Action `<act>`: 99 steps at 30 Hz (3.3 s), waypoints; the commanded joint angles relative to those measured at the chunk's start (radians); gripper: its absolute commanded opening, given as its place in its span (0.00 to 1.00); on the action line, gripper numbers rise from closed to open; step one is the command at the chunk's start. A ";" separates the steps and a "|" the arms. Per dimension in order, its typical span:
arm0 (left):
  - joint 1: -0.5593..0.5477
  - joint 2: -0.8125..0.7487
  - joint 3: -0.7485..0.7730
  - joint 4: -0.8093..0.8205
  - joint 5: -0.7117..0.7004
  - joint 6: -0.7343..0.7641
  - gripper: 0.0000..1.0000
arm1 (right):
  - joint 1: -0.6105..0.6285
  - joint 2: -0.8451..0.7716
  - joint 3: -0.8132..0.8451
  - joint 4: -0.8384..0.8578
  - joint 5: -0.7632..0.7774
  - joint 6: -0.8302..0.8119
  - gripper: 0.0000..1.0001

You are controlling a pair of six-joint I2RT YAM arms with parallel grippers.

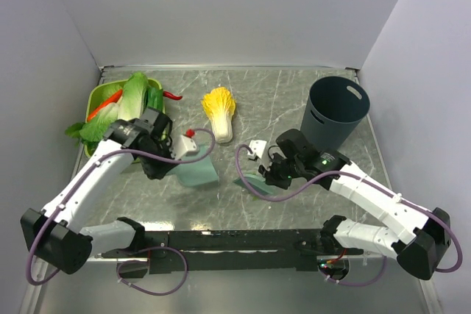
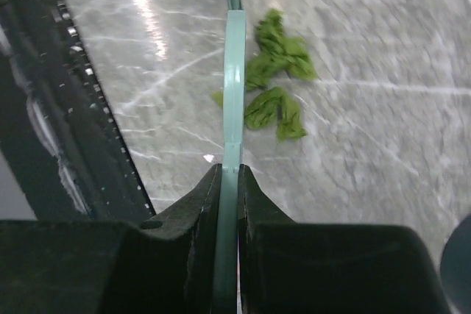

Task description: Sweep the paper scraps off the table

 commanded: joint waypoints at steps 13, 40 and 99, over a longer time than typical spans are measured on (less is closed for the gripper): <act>-0.266 0.131 -0.207 0.272 -0.071 -0.032 0.01 | -0.121 -0.100 0.163 0.028 0.059 0.209 0.00; -0.381 0.383 -0.075 0.415 -0.083 -0.062 0.01 | -0.270 0.225 0.192 -0.014 0.116 0.553 0.00; -0.406 0.331 -0.055 0.503 -0.040 -0.118 0.01 | -0.299 0.153 0.365 -0.128 -0.148 0.387 0.00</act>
